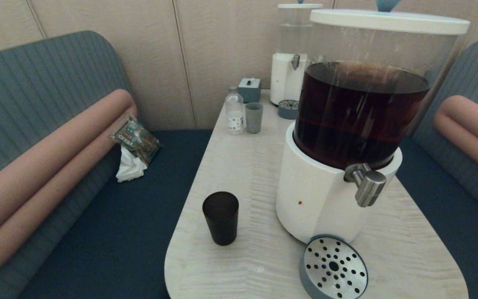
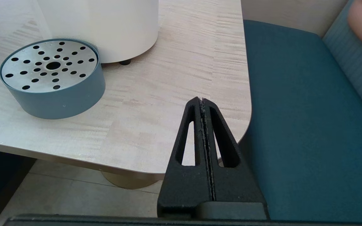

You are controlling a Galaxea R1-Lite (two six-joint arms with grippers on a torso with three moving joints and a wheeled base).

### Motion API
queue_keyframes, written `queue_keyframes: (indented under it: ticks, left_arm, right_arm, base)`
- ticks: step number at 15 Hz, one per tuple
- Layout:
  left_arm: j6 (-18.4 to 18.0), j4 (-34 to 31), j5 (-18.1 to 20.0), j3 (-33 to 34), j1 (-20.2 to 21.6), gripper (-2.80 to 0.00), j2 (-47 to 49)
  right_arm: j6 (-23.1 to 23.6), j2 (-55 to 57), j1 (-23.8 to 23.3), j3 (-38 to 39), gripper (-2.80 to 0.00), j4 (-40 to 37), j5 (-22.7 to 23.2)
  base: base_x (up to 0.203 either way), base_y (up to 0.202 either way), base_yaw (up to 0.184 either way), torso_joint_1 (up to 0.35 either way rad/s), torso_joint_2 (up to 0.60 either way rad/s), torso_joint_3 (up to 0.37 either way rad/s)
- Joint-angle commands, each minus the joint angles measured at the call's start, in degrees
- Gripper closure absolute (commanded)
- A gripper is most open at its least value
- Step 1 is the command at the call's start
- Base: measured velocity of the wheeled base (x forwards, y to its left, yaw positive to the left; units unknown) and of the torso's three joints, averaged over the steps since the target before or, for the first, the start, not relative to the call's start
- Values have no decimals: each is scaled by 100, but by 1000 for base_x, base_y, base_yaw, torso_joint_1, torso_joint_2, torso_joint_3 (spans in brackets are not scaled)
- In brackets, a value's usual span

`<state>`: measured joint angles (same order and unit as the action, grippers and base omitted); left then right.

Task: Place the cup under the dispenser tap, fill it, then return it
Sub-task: Pick up the cup

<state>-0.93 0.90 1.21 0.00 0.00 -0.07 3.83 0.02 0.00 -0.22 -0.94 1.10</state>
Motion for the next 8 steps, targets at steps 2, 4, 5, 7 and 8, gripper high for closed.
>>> queue_keyframes:
  ticks: [2, 4, 5, 7, 8]
  left_arm:
    - [-4, -2, 2, 0, 0, 0, 7]
    - [-43, -2, -6, 0, 0, 0, 7]
    - [-27, -2, -7, 0, 0, 0, 7]
    - [-57, -2, -6, 0, 0, 0, 7]
    - [-65, -8, -6, -6, 0, 0, 7]
  right_arm:
    - [4, -11, 0, 4, 0, -3, 5]
    - [4, -11, 0, 4, 0, -3, 5]
    - [4, -11, 0, 4, 0, -3, 5]
    - [4, -11, 0, 4, 0, -3, 5]
    - [4, -11, 0, -1, 0, -2, 5]
  base:
    - [0, 0, 0, 0, 0, 0]
    - [0, 0, 0, 0, 0, 0]
    - [0, 0, 0, 0, 0, 0]
    - [0, 0, 0, 0, 0, 0]
    - [0, 0, 0, 0, 0, 0]
